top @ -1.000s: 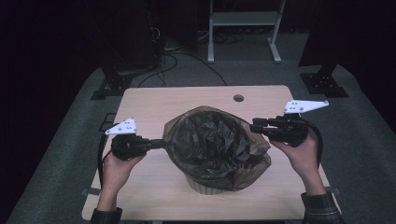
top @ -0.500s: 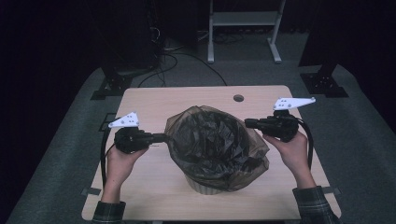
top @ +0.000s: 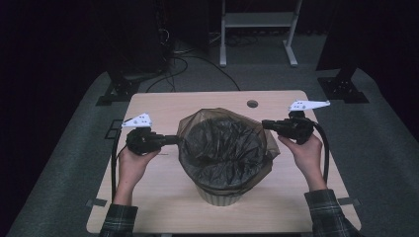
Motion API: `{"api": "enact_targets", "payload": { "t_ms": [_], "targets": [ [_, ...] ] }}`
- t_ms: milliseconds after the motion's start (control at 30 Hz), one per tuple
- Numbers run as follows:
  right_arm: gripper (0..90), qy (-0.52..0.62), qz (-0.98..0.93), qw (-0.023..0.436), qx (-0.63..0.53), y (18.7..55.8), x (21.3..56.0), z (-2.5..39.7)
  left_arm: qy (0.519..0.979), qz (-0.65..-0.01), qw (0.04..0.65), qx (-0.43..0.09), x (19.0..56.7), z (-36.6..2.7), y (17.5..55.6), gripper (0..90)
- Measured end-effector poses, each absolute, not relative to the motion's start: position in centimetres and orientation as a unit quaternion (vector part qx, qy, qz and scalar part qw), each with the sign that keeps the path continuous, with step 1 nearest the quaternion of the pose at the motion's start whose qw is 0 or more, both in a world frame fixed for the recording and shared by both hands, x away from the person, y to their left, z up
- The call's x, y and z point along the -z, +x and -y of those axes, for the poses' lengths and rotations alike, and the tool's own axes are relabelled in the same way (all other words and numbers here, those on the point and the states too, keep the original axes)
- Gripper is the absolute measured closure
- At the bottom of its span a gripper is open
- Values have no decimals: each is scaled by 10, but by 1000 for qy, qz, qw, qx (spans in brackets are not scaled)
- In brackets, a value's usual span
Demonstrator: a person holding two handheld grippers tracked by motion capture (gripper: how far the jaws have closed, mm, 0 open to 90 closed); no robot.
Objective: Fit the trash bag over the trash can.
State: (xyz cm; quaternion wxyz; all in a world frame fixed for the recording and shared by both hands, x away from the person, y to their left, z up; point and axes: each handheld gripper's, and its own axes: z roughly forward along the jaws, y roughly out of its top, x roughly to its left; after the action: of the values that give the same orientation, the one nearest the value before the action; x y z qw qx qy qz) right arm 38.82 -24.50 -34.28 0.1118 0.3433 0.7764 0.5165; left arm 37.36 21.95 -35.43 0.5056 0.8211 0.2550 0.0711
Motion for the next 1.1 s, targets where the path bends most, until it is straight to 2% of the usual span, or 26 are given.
{"api": "enact_targets", "payload": {
  "t_ms": [1100],
  "targets": [
    [899,383,-796,83,-462,396,419,242,845,-294,444,-54,407,-225,378,899]
  ]
}}
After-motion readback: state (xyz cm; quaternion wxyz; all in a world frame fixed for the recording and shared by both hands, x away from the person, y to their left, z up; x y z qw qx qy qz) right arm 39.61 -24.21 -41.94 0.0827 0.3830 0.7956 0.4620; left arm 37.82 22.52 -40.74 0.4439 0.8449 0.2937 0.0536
